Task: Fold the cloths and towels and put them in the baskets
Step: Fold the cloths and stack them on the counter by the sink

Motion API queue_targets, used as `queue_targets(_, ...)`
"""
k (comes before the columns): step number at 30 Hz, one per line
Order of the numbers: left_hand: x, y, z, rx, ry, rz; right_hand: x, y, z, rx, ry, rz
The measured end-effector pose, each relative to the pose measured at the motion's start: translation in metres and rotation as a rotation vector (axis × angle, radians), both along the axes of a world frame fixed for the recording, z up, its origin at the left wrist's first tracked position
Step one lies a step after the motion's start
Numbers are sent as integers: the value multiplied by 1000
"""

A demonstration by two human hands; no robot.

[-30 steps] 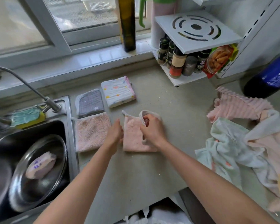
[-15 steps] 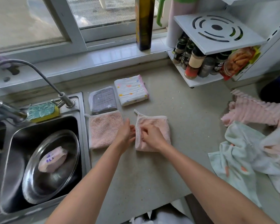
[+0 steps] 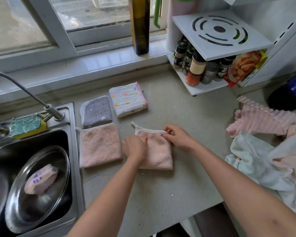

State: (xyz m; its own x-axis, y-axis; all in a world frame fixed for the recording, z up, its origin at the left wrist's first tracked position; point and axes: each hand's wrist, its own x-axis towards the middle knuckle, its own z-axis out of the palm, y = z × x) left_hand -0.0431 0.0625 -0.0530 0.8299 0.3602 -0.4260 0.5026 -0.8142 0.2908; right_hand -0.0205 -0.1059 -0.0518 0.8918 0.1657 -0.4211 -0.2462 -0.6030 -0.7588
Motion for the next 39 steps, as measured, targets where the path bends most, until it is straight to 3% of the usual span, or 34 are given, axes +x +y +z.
queue_targets(3, -2, -1, 0, -16, -63, -58, 3, -3, 8, 39, 62, 26)
queue_targets(6, -5, 4, 1, -250, -94, -125, 8, -14, 18, 48, 103, 29)
queue_targets(11, 6, 18, 19, -304, -106, -198, 16, -38, 40, 291, 196, -115)
queue_targets(16, 16, 6, 47, -458, 44, -53, 15, -30, 53, 443, 187, -474)
queue_targets(18, 16, 7, 53, -565, 132, 71, 8, -20, 59, 636, 230, -538)
queue_targets(20, 17, 13, 58, -722, 181, 175, -4, -13, 68, 854, 296, -485)
queue_targets(22, 18, 23, 63, -774, 180, 211, -18, -10, 77, 920, 316, -328)
queue_targets(25, 19, 33, 73, -851, 203, 196, -35, -2, 84, 749, 203, -75)
queue_targets(29, 20, 42, 74, -837, 202, 251, -41, 17, 91, 466, -52, -53)
queue_targets(34, 9, 49, 82, -786, 208, 286, -42, 24, 98, 20, -463, 166)
queue_targets(37, 8, 55, 87, -662, 62, 323, -47, 21, 102, -321, -537, 432)
queue_targets(39, 9, 57, 90, -595, -41, 295, -52, 22, 100, -328, -560, 464)
